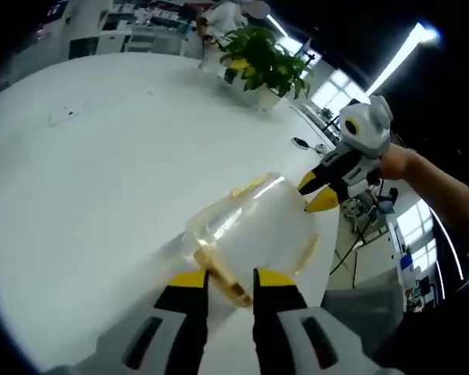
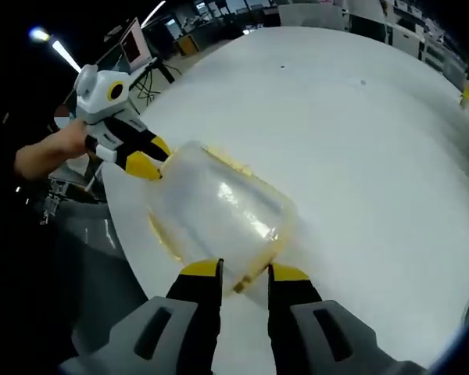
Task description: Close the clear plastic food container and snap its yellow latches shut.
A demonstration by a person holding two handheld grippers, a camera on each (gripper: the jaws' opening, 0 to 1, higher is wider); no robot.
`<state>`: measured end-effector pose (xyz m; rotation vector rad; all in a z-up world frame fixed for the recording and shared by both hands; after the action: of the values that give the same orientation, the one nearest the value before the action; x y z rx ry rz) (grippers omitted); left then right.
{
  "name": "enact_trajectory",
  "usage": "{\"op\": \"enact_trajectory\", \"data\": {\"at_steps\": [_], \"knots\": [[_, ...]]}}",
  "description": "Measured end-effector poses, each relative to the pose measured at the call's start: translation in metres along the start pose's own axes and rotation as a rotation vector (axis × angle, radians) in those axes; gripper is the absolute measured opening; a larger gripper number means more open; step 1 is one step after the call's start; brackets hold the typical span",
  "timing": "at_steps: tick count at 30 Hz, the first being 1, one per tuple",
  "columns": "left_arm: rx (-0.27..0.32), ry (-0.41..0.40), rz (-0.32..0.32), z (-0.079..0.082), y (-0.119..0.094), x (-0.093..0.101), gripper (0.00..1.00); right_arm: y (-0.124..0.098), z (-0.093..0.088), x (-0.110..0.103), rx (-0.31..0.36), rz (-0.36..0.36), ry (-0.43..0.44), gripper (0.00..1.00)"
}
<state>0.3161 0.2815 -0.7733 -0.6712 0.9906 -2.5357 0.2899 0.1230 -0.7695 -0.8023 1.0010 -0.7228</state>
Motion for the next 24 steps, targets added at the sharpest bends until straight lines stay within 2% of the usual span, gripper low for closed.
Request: {"op": "enact_trajectory", "data": {"at_steps": [5, 8, 10, 11, 14, 17, 21, 24], "knots": [[0.006, 0.001, -0.001, 0.000, 0.001, -0.001, 0.15, 0.000, 0.000, 0.000, 0.007, -0.027, -0.007, 0.20], [0.002, 0.033, 0.005, 0.000, 0.001, 0.002, 0.17, -0.001, 0.001, -0.001, 0.013, -0.046, -0.046, 0.21], [0.005, 0.049, 0.011, 0.000, 0.000, 0.003, 0.18, -0.001, 0.001, 0.000, 0.013, -0.049, -0.041, 0.21], [0.012, 0.092, 0.022, 0.002, -0.001, 0.001, 0.19, -0.001, 0.002, 0.000, 0.013, -0.053, -0.052, 0.21], [0.012, 0.140, 0.051, 0.005, 0.000, 0.000, 0.21, -0.001, 0.003, -0.001, 0.013, -0.070, -0.088, 0.21], [-0.001, 0.203, 0.078, 0.009, 0.000, -0.002, 0.22, -0.002, 0.004, -0.001, 0.001, -0.109, -0.154, 0.22], [-0.023, 0.345, 0.119, 0.014, -0.002, -0.001, 0.24, -0.003, 0.005, -0.001, -0.014, -0.170, -0.263, 0.23], [-0.031, 0.405, 0.144, 0.016, -0.003, 0.000, 0.25, -0.003, 0.007, -0.003, -0.024, -0.196, -0.321, 0.25]]}}
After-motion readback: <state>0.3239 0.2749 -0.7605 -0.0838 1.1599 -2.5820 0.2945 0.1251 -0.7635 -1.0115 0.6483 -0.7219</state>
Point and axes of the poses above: the point that each gripper's makers call its tool centre point, and the gripper's own axes: y roughly forward along the fingers, x roughly to its right, z roughly out of its top, the point moved 1 cm from there along -y, roughly backward along the fingers, and after that the axes turned 14 degrees about y, right-handed, at the moved point
